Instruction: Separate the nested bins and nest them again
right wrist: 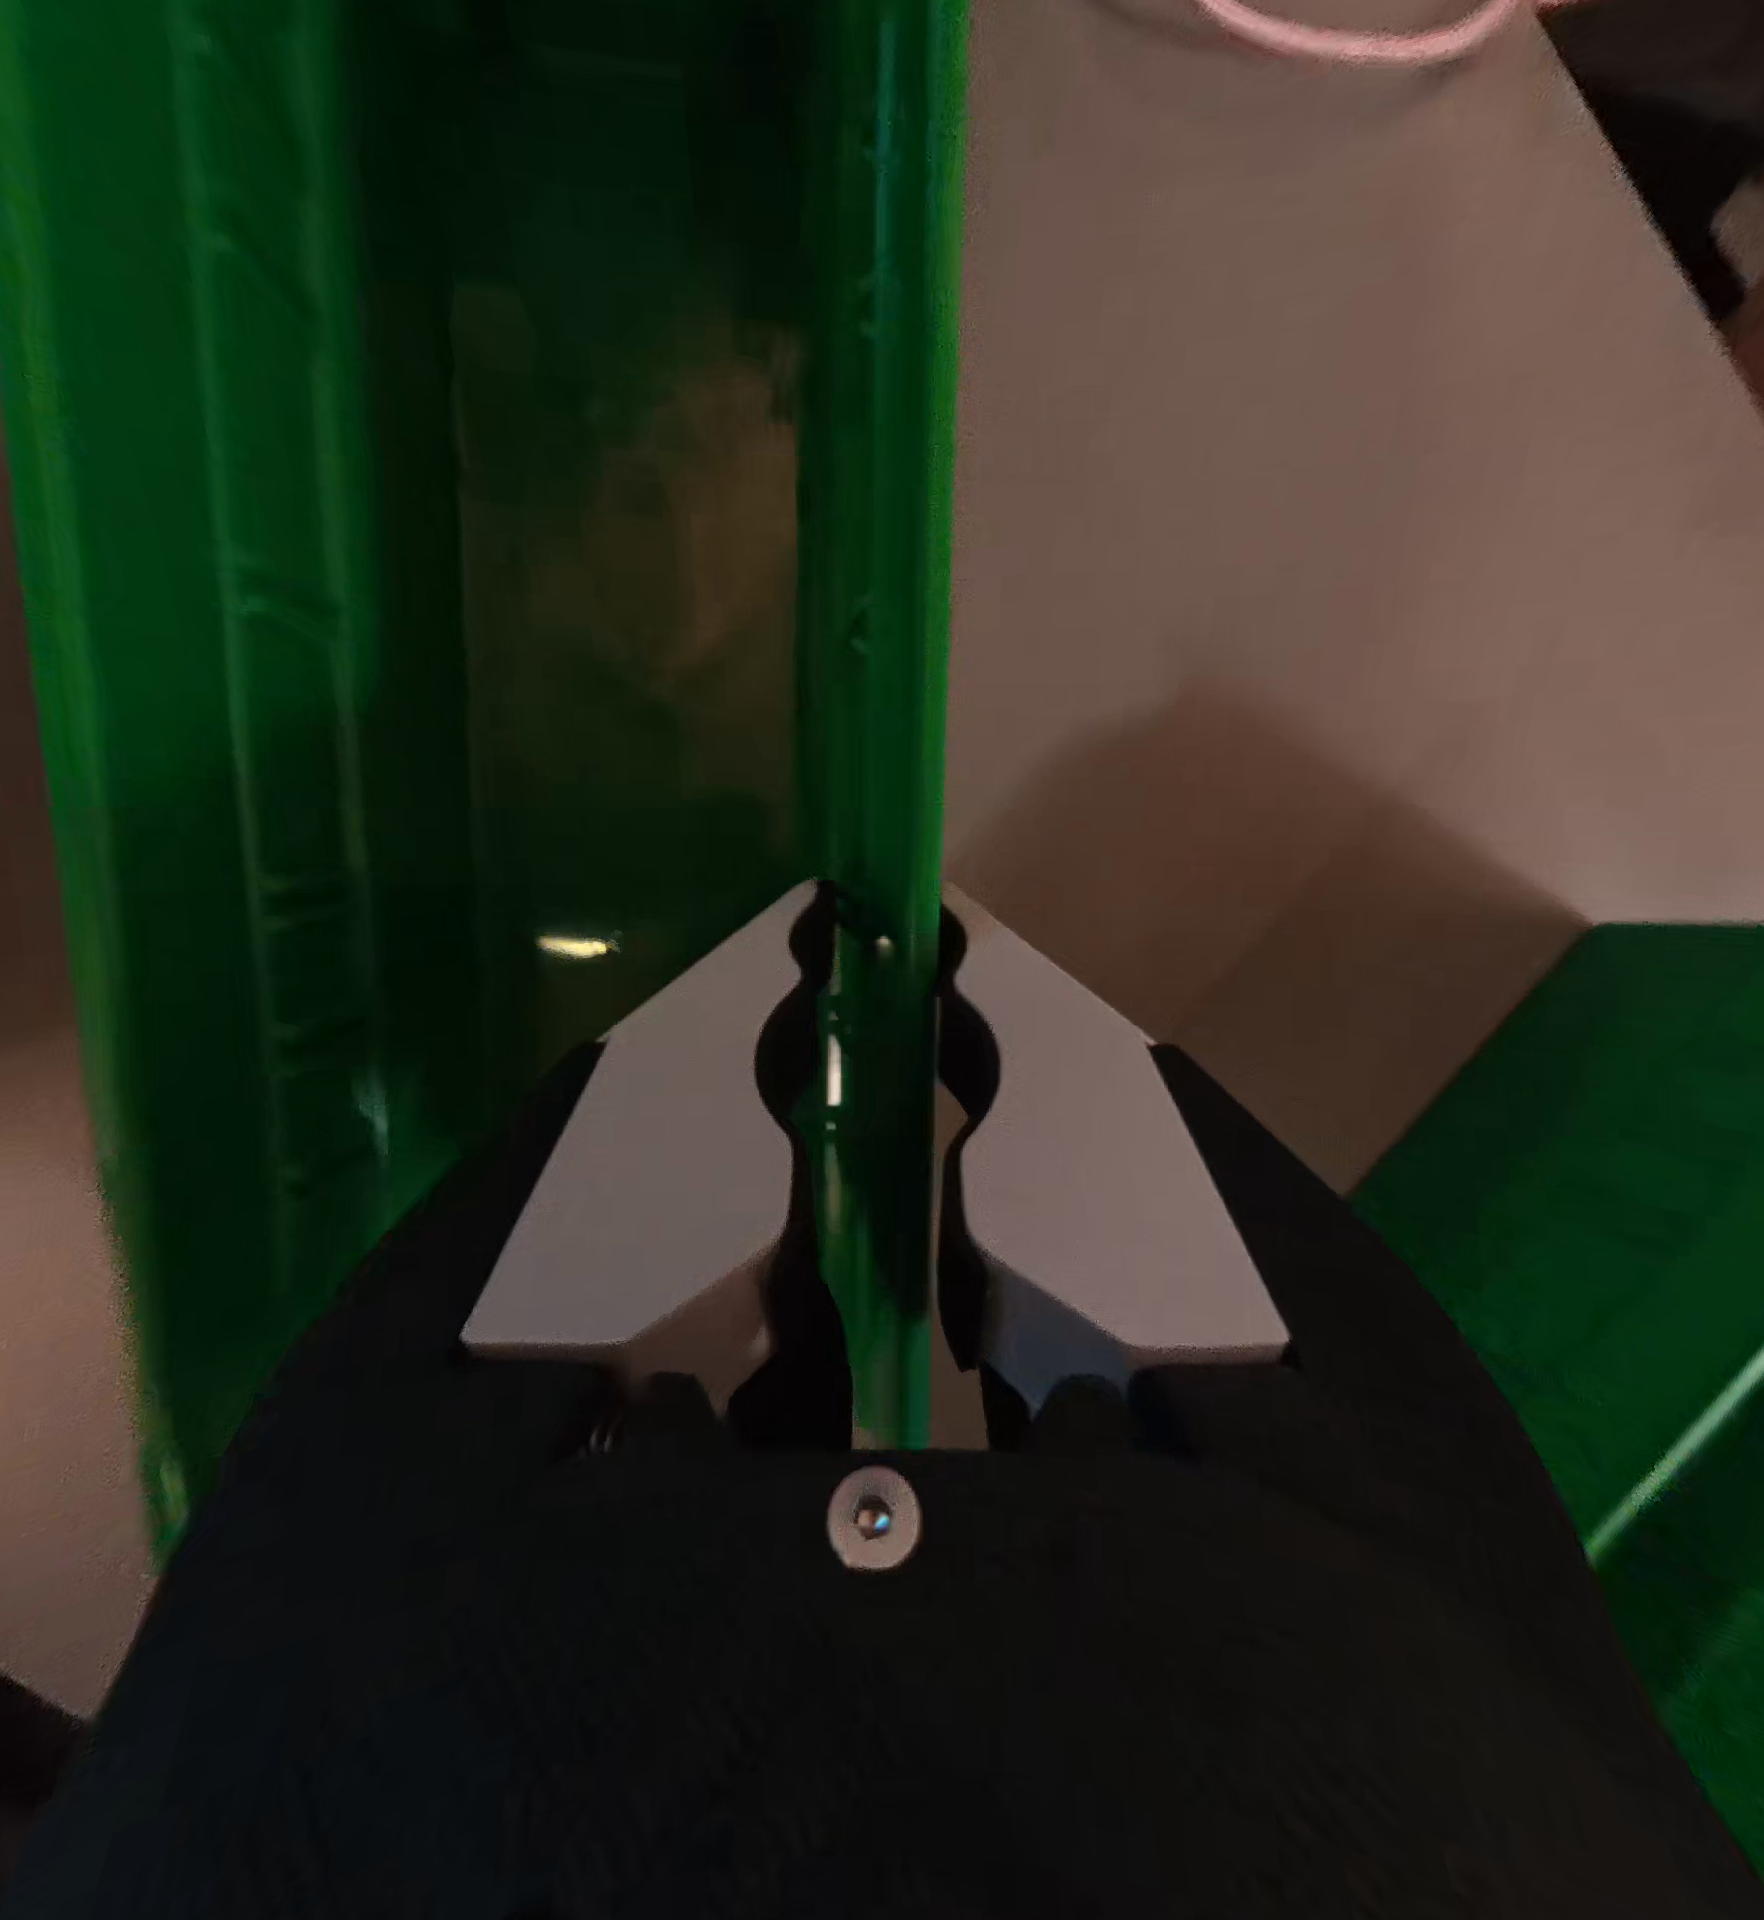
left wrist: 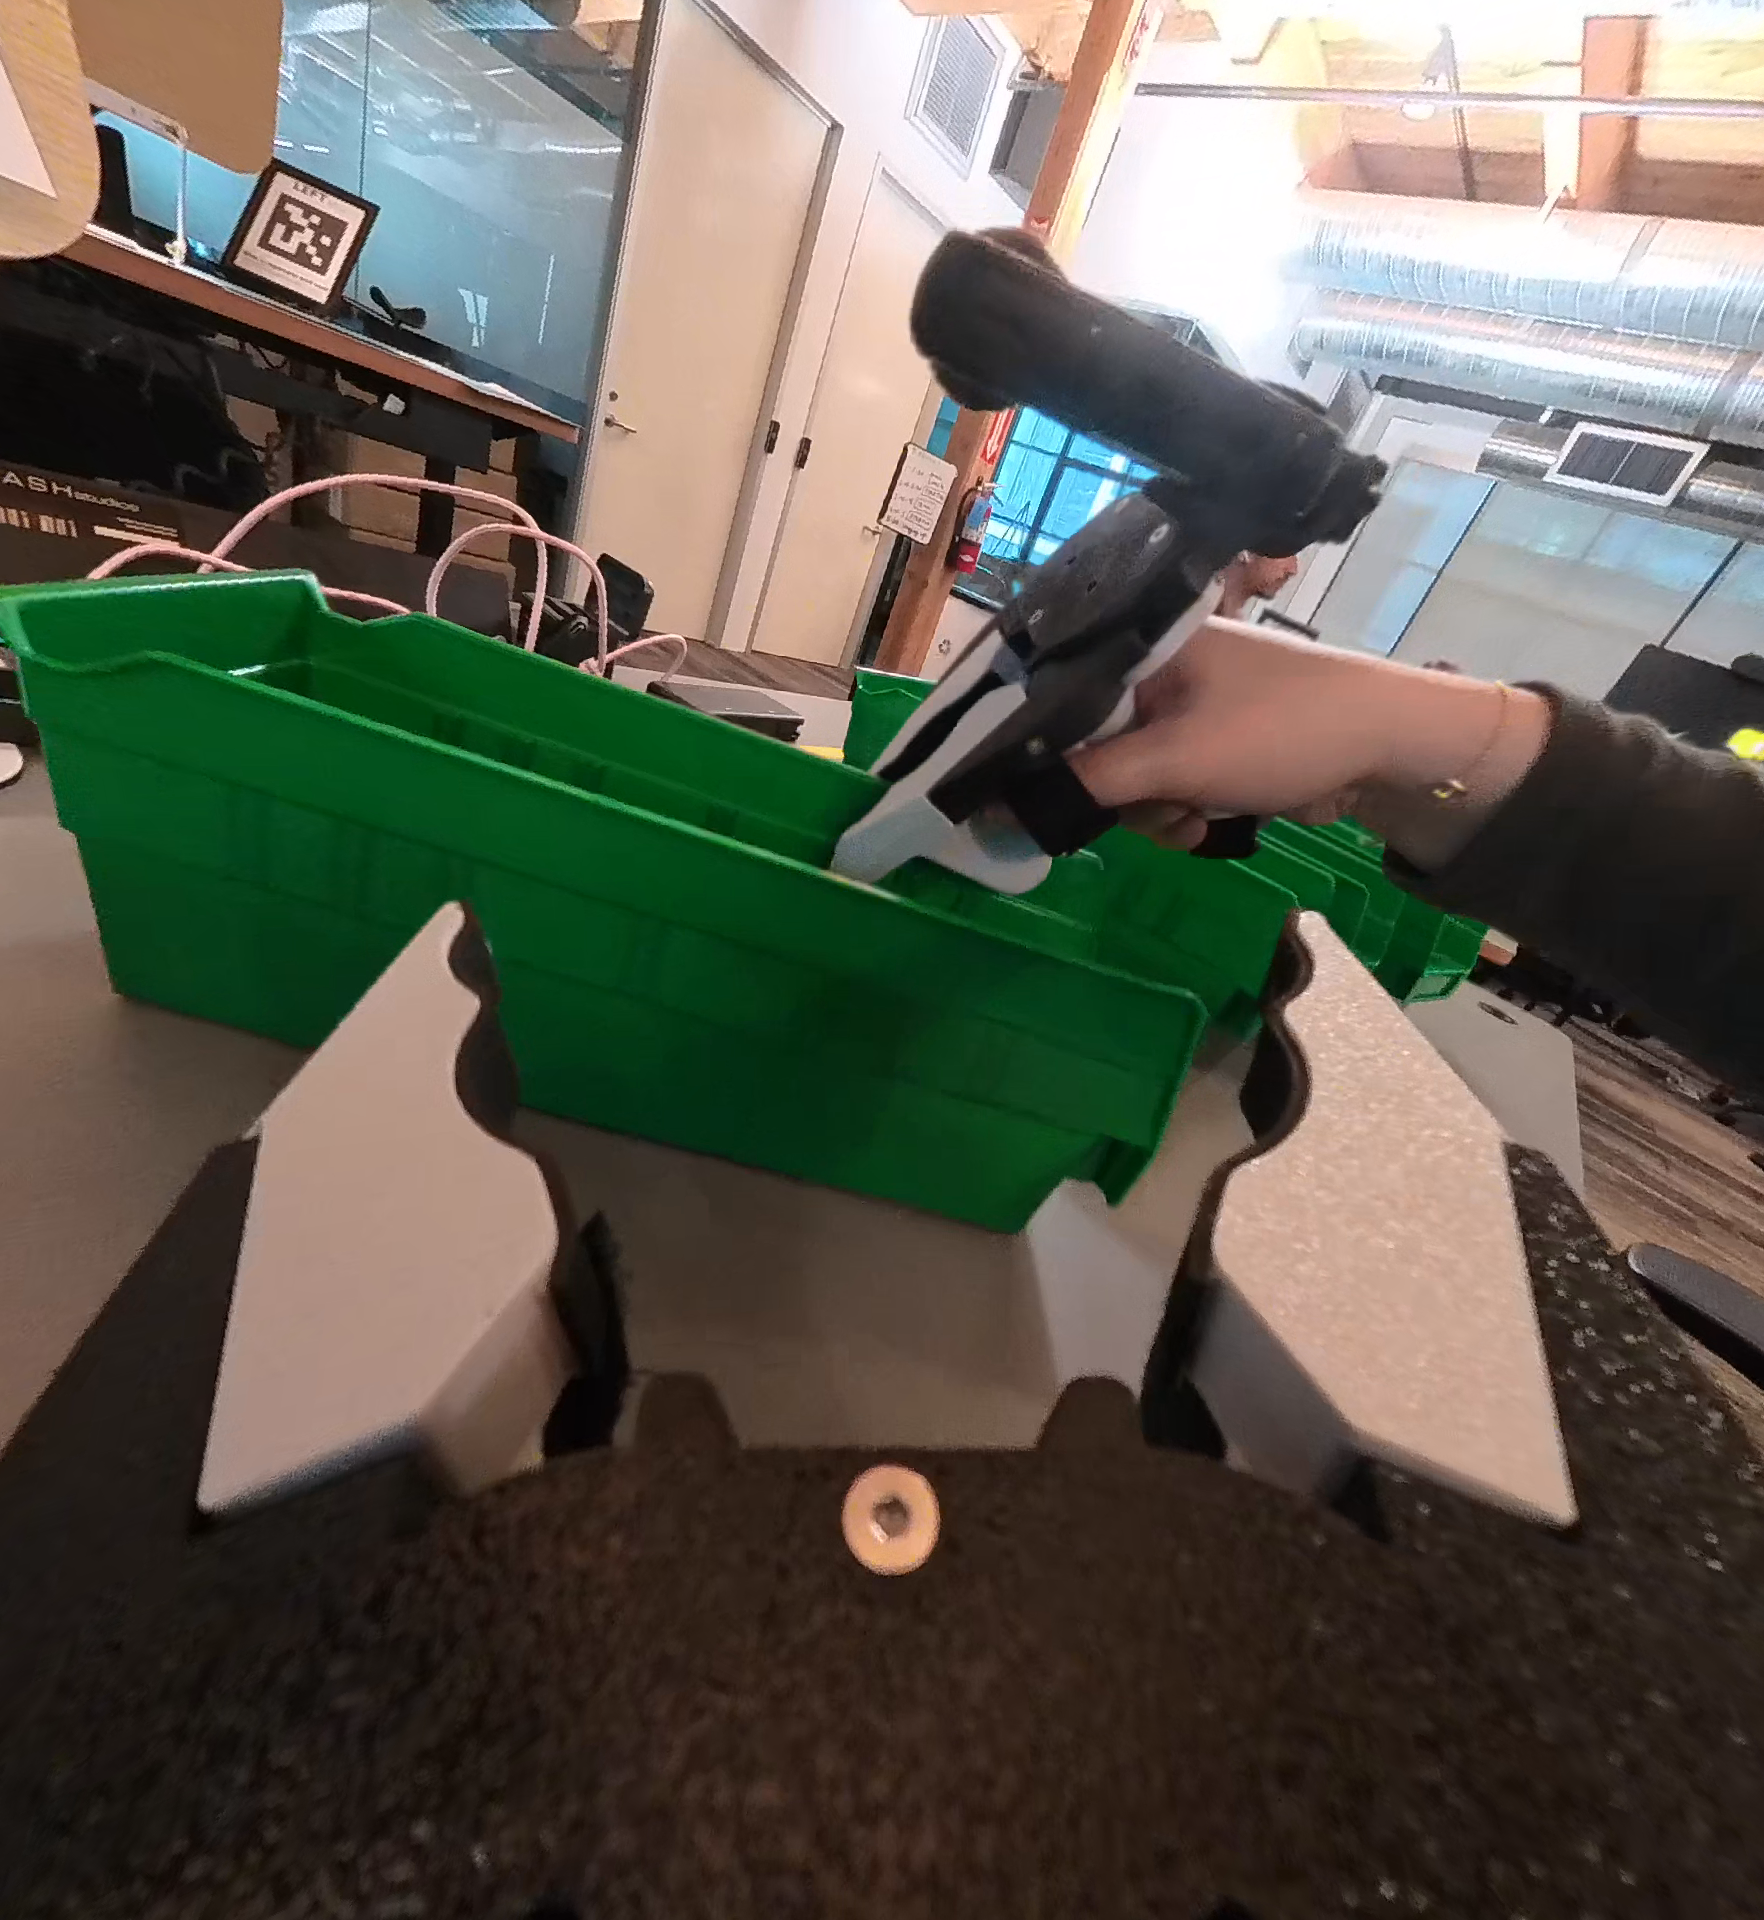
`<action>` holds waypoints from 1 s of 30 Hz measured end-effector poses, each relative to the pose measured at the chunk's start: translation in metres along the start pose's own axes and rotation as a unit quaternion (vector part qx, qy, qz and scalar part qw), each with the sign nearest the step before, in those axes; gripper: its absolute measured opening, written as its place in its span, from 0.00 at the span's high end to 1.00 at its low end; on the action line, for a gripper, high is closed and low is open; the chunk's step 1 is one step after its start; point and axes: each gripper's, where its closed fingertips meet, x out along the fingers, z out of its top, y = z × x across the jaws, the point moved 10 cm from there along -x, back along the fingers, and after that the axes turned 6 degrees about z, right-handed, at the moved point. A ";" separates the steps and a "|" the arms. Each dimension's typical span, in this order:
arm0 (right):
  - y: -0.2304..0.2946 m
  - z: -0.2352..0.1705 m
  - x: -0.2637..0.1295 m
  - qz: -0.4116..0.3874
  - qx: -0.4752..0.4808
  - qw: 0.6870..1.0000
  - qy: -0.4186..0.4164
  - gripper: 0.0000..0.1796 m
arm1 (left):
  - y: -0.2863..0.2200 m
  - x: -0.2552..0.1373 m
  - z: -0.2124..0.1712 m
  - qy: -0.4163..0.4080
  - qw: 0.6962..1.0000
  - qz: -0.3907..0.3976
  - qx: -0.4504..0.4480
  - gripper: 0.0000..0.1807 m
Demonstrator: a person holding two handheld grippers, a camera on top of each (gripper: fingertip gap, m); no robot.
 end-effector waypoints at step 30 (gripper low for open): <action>-0.093 -0.142 -0.215 -0.185 0.035 0.864 -0.468 0.50 | -0.036 -0.006 0.024 -0.151 0.961 0.188 0.138 0.38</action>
